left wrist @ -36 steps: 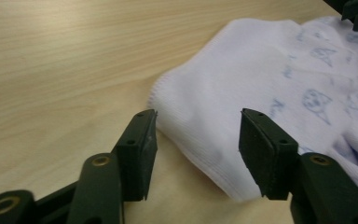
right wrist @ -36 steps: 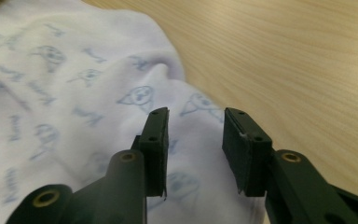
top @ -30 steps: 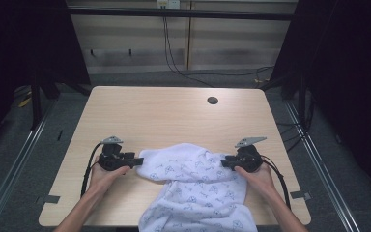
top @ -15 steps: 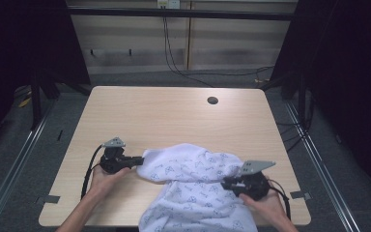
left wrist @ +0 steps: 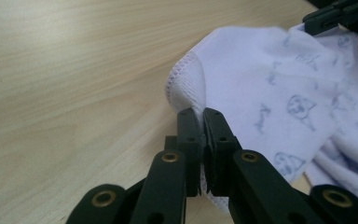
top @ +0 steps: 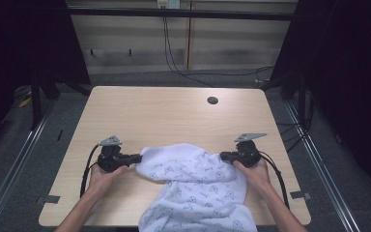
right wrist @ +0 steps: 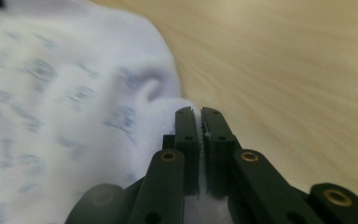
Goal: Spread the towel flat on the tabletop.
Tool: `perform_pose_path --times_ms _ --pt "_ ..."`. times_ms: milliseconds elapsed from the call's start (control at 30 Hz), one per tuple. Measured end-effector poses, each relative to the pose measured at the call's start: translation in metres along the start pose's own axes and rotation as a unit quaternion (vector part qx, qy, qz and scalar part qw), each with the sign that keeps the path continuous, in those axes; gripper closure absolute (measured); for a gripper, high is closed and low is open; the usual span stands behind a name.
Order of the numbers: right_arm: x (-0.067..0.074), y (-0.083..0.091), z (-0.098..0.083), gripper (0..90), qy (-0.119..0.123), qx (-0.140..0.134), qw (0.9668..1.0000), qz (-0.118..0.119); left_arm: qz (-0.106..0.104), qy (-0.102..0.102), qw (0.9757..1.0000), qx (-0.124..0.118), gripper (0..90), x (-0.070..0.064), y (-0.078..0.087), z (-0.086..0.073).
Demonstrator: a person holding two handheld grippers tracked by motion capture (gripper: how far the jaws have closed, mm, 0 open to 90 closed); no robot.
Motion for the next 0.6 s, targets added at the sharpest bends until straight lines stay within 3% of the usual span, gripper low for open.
perform_pose_path --times_ms 67,133,200,300,367,433,500,600 --pt "0.011 0.019 0.007 86.5 0.017 -0.029 0.9994 0.004 -0.004 -0.001 0.9999 -0.014 86.6 -0.004 0.006 0.003" --pt "0.033 0.045 0.010 86.5 0.037 -0.062 0.9970 0.027 -0.010 -0.008 0.9996 -0.024 86.6 -0.009 0.012 0.005" --pt "0.059 0.065 0.001 86.4 0.062 -0.073 0.9940 0.053 -0.012 -0.014 0.9996 -0.023 86.6 -0.013 0.014 0.004" --pt "0.096 0.068 -0.038 86.3 0.088 -0.033 0.9917 0.087 -0.013 -0.017 0.9996 -0.017 86.4 -0.016 0.012 0.002" --pt "0.109 0.056 -0.069 85.8 0.099 0.011 0.9911 0.089 -0.011 -0.019 0.9996 -0.016 86.2 -0.017 0.011 0.002" --pt "0.113 0.045 -0.091 84.6 0.092 0.038 0.9904 0.096 -0.014 -0.018 0.9997 -0.014 86.1 -0.018 0.010 0.002" --pt "0.112 0.039 -0.101 80.7 0.088 0.058 0.9900 0.094 -0.013 -0.019 0.9997 -0.005 86.0 -0.018 0.009 -0.001" --pt "0.110 0.043 -0.093 68.2 0.085 0.054 0.9900 0.098 -0.007 -0.016 0.9998 0.013 85.8 -0.014 0.005 -0.008"
Point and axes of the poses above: each handheld gripper's, and its own axes: y roughly backward along the jaws, z roughly out of its top, x roughly to its left, the point moved 9 cm from there along -y, roughly forward along the jaws, and after that the axes turned 10 degrees about x, right-handed, at the moved point
